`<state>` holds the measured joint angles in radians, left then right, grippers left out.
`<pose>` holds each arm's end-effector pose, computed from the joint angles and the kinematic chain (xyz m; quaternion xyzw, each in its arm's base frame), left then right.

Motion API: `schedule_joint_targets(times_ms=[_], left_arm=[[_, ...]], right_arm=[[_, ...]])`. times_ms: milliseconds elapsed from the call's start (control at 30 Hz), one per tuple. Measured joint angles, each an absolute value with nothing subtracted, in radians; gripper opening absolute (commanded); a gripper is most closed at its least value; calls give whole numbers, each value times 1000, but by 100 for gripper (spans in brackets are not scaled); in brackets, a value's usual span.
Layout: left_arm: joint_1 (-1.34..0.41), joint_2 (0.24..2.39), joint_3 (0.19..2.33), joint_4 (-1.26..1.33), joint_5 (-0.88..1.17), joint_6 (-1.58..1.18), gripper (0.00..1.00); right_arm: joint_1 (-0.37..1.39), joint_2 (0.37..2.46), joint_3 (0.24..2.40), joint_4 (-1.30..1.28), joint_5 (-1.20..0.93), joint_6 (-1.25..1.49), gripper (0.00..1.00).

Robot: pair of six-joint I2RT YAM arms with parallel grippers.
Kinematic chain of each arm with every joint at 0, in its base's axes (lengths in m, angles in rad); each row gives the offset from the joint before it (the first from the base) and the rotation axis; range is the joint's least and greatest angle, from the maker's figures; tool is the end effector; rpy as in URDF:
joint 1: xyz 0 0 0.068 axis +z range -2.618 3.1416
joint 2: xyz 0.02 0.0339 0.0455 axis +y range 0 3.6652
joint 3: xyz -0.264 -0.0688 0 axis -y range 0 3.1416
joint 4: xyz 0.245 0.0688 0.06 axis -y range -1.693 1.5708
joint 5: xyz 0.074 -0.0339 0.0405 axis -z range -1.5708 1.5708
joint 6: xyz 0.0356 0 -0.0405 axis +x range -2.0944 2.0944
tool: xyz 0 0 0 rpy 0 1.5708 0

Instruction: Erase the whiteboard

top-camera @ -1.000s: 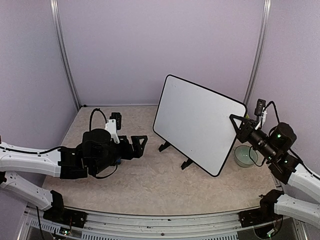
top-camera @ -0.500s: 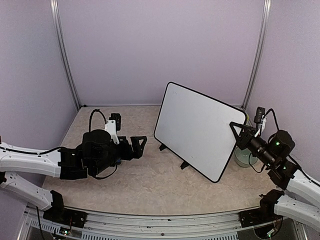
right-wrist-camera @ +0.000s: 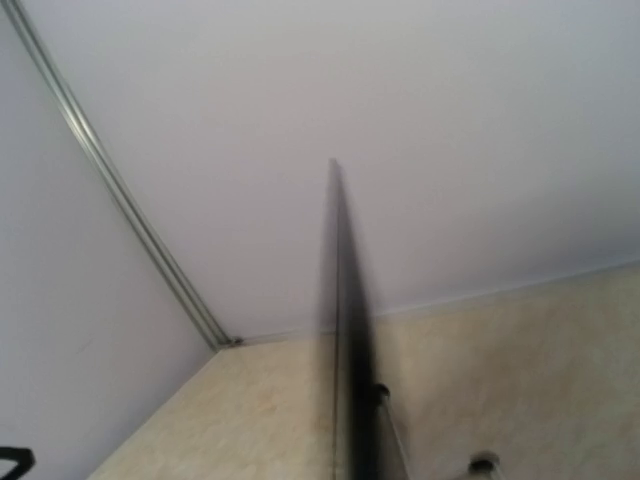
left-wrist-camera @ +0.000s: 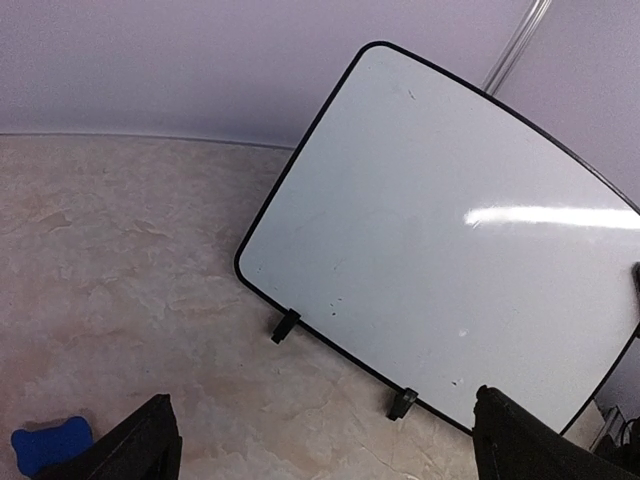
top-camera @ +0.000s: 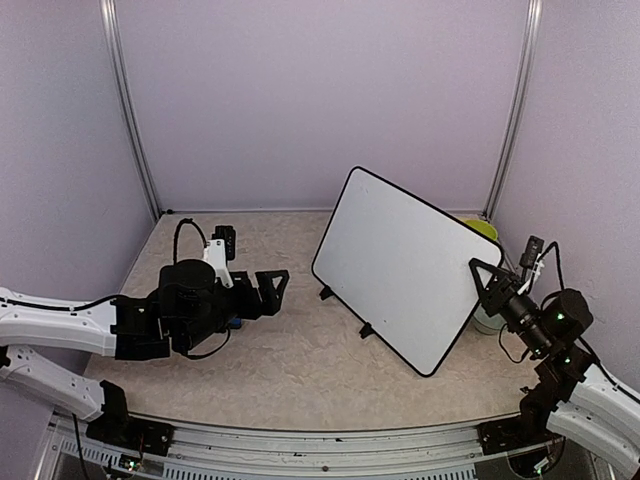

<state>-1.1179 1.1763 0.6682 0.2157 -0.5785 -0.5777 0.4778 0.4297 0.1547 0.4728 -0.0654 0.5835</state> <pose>0.1318 -0.2263 0.2605 0.0413 0.7867 -0.2773 0.5500 0.1228 0.0662 0.2362 0.0082 0.6339 0.4091 0.6563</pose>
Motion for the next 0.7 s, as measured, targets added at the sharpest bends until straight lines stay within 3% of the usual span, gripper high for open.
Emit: schedule_joint_targets(times_ms=[233, 367, 400, 433, 500, 533, 567, 700], left_arm=[[-1118, 1172, 668, 216, -589, -579, 99], [-1118, 1166, 668, 216, -596, -579, 99], [-1118, 1163, 668, 216, -600, -579, 99], [-1118, 1159, 668, 216, -603, -579, 99], [-1118, 1151, 668, 216, -609, -579, 99], [-1118, 1149, 668, 216, -611, -579, 99], [-1118, 1147, 668, 217, -611, -579, 99], [-1118, 1147, 666, 217, -612, -579, 99]], right_arm=[[478, 361, 150, 500, -68, 612, 50], [478, 340, 150, 471, -70, 602, 56], [478, 338, 153, 459, -71, 598, 55], [478, 337, 157, 445, -70, 594, 47], [478, 340, 173, 411, -67, 585, 18], [478, 342, 180, 402, -68, 573, 8], [478, 346, 187, 393, -70, 572, 5], [476, 372, 200, 386, -102, 562, 12]])
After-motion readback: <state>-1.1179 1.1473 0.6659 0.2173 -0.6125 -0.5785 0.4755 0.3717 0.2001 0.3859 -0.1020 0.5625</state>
